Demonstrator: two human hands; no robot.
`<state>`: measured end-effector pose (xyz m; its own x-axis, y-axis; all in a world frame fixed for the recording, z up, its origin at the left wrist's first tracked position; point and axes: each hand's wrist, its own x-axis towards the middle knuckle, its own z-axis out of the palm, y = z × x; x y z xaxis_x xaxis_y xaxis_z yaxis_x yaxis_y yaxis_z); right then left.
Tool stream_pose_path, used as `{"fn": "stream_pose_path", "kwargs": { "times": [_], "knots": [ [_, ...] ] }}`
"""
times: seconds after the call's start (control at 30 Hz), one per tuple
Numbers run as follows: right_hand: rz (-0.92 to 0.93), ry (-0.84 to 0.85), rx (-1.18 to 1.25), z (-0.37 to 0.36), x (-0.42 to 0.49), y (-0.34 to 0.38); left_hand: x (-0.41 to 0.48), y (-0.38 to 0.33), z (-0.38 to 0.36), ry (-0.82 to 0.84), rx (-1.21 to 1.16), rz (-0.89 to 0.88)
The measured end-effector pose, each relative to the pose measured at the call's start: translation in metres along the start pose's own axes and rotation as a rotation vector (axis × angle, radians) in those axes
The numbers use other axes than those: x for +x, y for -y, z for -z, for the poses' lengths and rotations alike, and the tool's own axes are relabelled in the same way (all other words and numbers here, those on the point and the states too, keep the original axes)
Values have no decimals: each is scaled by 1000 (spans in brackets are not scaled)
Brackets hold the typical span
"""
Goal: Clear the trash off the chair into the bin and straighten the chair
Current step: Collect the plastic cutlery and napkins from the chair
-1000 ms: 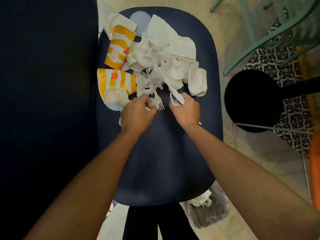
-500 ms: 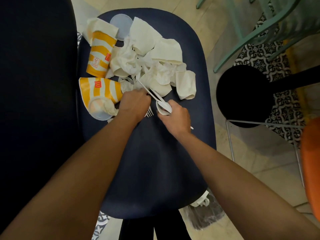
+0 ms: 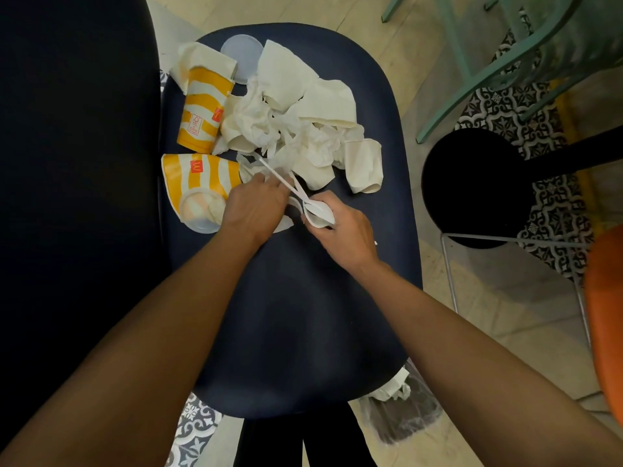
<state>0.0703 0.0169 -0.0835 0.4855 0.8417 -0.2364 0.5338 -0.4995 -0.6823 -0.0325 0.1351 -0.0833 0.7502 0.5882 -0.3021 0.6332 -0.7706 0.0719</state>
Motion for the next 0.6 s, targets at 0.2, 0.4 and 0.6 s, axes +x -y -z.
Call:
{"fn": "stream_pose_path", "kwargs": {
  "times": [0.2, 0.4, 0.6],
  "knots": [
    [-27, -47, 17, 5, -4, 2, -17, 15, 8, -85, -201, -7],
    [-97, -29, 21, 6, -11, 1, -25, 12, 20, -210, -517, 146],
    [-150, -30, 36, 10, -19, 7, -35, -5, 27, -391, -844, 295]
  ]
}}
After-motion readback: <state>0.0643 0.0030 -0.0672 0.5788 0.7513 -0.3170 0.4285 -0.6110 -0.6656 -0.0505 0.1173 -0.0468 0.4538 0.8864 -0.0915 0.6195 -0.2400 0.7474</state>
